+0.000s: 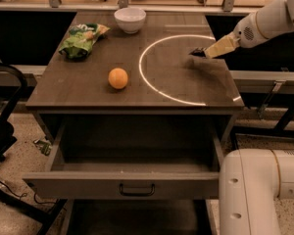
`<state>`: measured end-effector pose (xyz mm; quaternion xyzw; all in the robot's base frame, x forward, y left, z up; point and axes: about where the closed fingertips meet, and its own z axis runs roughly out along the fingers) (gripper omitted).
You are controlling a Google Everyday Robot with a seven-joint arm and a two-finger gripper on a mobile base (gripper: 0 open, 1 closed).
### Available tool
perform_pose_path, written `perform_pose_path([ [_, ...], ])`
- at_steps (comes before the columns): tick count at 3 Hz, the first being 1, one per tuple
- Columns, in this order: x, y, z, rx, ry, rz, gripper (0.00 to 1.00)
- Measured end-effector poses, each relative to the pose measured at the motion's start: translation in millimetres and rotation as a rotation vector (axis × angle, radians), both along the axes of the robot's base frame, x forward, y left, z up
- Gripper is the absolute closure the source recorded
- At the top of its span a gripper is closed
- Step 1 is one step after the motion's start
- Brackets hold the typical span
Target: Move rxbar chocolate near orange
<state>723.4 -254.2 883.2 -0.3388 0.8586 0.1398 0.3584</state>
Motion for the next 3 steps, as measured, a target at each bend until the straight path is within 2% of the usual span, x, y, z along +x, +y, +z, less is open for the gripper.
perform_pose_path([
  [2,3,3,12,-0.026,0.013,-0.008,1.0],
  [3,-4,-1,34,-0.079,0.046,-0.032,1.0],
])
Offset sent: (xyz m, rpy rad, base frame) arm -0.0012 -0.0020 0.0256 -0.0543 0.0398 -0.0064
